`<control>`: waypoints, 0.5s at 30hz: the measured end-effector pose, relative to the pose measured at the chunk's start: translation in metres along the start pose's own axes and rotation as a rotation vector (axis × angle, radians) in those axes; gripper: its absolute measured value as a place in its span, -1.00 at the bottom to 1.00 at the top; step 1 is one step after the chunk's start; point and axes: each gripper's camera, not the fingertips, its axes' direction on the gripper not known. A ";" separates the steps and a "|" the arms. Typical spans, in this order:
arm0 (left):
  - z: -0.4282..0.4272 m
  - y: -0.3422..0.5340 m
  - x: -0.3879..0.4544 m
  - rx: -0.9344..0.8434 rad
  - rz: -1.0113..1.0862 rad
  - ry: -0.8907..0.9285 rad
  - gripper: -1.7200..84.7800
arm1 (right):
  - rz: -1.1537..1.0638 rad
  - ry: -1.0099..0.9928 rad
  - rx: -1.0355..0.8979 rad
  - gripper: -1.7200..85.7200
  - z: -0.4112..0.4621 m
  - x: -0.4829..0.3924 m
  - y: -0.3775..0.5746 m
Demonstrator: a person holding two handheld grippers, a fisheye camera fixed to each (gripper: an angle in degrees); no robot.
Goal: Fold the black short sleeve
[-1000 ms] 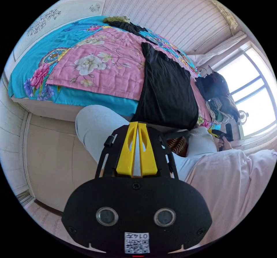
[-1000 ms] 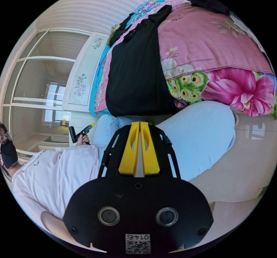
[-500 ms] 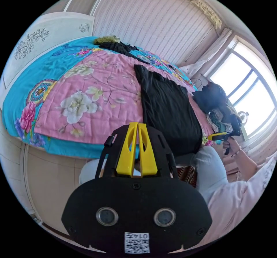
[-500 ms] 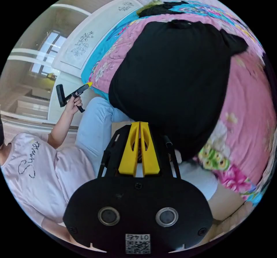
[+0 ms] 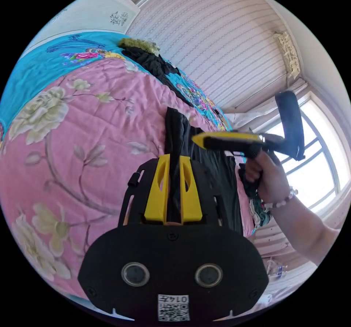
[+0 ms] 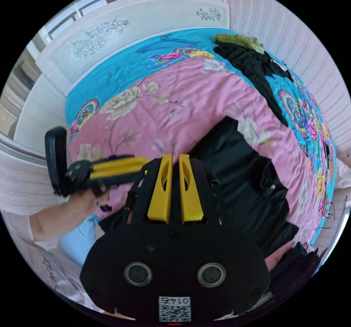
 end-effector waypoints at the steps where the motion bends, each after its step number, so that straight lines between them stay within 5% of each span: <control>1: 0.010 -0.003 0.001 -0.011 0.011 0.004 -0.84 | 0.019 0.017 -0.005 -0.83 0.007 0.003 -0.010; 7: 0.088 -0.005 0.027 -0.146 0.218 -0.164 -0.81 | 0.174 0.157 -0.171 -0.82 0.085 0.053 -0.042; 15: 0.102 0.021 0.052 -0.093 0.360 -0.074 -0.90 | 0.177 -0.139 0.215 -0.94 0.016 0.098 0.050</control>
